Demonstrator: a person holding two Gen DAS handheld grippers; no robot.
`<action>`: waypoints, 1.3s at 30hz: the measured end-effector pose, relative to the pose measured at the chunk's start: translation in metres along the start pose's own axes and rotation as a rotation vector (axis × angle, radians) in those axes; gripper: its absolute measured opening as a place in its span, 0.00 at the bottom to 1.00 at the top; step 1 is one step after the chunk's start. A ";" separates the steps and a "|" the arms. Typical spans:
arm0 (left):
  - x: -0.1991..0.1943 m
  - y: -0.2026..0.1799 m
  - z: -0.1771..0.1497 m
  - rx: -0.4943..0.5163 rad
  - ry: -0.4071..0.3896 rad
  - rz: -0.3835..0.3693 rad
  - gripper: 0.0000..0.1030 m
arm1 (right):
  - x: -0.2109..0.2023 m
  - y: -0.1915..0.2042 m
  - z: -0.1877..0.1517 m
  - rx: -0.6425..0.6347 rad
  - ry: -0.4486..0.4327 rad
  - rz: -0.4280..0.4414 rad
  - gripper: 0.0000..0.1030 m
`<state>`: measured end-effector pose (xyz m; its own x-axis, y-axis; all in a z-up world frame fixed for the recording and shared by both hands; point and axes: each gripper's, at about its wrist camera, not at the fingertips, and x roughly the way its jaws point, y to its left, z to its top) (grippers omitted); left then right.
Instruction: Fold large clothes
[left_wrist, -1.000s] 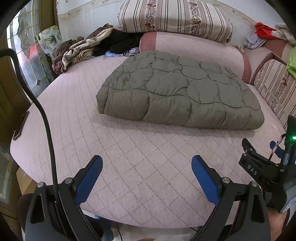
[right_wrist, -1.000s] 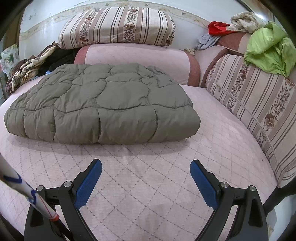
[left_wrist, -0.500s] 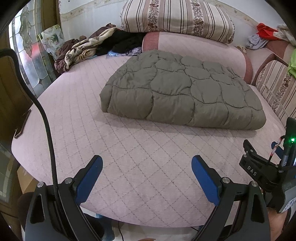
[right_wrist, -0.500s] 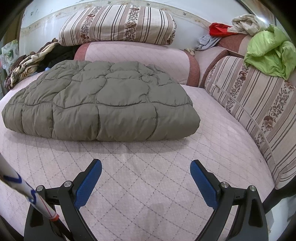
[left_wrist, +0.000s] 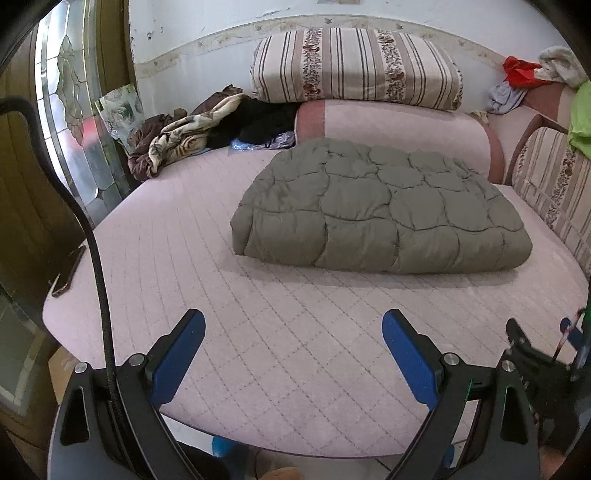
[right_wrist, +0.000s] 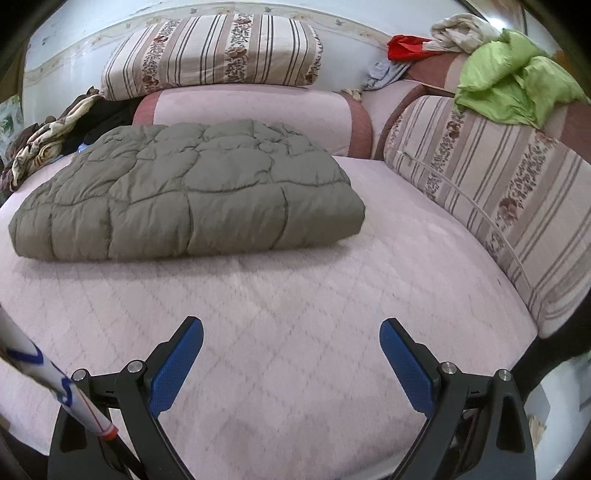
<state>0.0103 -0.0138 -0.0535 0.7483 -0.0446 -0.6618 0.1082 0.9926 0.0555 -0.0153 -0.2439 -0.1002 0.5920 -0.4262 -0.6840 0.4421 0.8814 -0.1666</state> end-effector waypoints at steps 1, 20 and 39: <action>0.000 0.001 0.000 0.000 0.003 -0.005 0.93 | -0.005 0.002 -0.003 -0.003 -0.002 -0.004 0.95; -0.007 0.018 -0.011 -0.046 0.023 0.016 0.93 | -0.045 0.022 -0.006 -0.067 0.006 -0.043 0.96; 0.036 0.000 -0.026 -0.014 0.125 -0.017 0.93 | -0.012 0.032 -0.017 -0.104 0.030 -0.004 0.96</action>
<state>0.0201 -0.0123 -0.0968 0.6587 -0.0473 -0.7510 0.1101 0.9933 0.0341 -0.0197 -0.2074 -0.1096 0.5694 -0.4253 -0.7035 0.3711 0.8966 -0.2416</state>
